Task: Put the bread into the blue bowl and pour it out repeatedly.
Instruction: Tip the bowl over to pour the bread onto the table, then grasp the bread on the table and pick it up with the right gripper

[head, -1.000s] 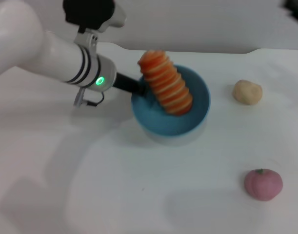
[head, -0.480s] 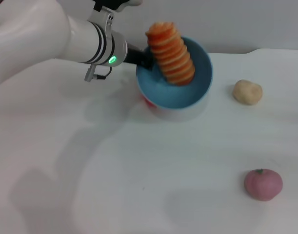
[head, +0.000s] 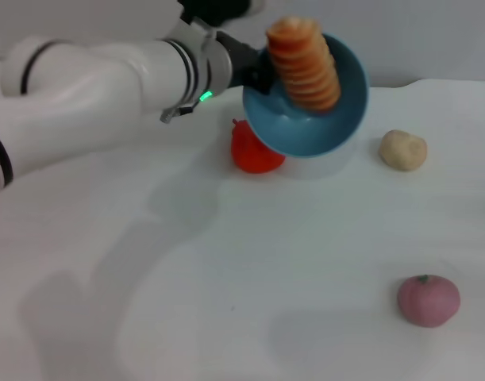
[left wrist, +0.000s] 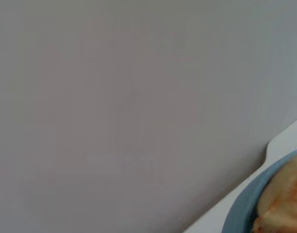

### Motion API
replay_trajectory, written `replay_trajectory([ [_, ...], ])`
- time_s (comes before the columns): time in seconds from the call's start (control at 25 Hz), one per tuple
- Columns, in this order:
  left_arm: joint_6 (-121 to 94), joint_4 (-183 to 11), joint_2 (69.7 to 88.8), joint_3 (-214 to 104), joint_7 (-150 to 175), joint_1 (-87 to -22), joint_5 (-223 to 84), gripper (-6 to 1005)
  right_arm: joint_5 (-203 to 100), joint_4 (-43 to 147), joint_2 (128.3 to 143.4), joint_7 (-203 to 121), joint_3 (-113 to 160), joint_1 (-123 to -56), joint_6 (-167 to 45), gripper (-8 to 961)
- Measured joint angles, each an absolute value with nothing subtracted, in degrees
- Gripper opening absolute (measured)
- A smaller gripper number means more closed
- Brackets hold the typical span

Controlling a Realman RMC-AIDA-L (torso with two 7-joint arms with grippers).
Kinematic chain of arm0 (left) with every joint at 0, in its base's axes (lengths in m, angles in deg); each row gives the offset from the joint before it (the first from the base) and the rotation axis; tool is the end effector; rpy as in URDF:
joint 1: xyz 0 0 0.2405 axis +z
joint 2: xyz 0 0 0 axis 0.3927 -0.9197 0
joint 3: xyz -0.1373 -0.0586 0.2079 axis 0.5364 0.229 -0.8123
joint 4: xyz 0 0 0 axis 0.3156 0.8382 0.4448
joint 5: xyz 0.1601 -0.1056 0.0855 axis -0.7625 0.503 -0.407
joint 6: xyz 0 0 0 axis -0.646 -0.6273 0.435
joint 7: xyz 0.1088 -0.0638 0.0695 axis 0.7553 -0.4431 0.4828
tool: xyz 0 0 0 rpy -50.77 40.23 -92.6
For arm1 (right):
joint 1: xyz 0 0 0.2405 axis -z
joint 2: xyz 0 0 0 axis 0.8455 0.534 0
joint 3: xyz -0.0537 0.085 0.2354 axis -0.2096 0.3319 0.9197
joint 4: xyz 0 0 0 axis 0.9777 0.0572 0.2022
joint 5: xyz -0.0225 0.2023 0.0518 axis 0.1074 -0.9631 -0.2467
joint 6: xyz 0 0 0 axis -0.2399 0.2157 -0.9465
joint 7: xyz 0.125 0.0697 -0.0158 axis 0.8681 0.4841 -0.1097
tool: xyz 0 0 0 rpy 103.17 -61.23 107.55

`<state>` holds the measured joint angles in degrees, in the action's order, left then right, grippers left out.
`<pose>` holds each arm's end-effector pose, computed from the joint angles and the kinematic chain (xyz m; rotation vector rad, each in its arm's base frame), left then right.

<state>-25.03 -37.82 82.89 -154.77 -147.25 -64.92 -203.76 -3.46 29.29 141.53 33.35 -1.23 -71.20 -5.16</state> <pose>-0.1520 0.4368 -0.0801 -2.2514 -0.5196 -0.0902 0.4004 0.2914 0.0907 -1.3264 1.1284 1.1159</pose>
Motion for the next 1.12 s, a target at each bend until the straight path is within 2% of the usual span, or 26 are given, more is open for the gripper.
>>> replay_trajectory([
  [0.4, -12.24, -40.14, 83.16, -162.25, -147.17, -64.03, -206.43, -2, -0.35, 30.11, 141.33, 34.66, -2.97, -72.75, -4.67, 391],
  [0.68, -7.17, -41.17, 83.14, -162.5, -147.03, -63.68, -206.46, -1, 8.99, 30.35, 140.1, 42.98, -4.13, -74.14, -7.34, 388],
  [1.12, -10.89, -40.17, 83.01, -159.15, -147.81, -63.38, -201.55, -2, 22.39, 28.53, 140.41, 43.56, -5.09, -78.16, -4.84, 384],
])
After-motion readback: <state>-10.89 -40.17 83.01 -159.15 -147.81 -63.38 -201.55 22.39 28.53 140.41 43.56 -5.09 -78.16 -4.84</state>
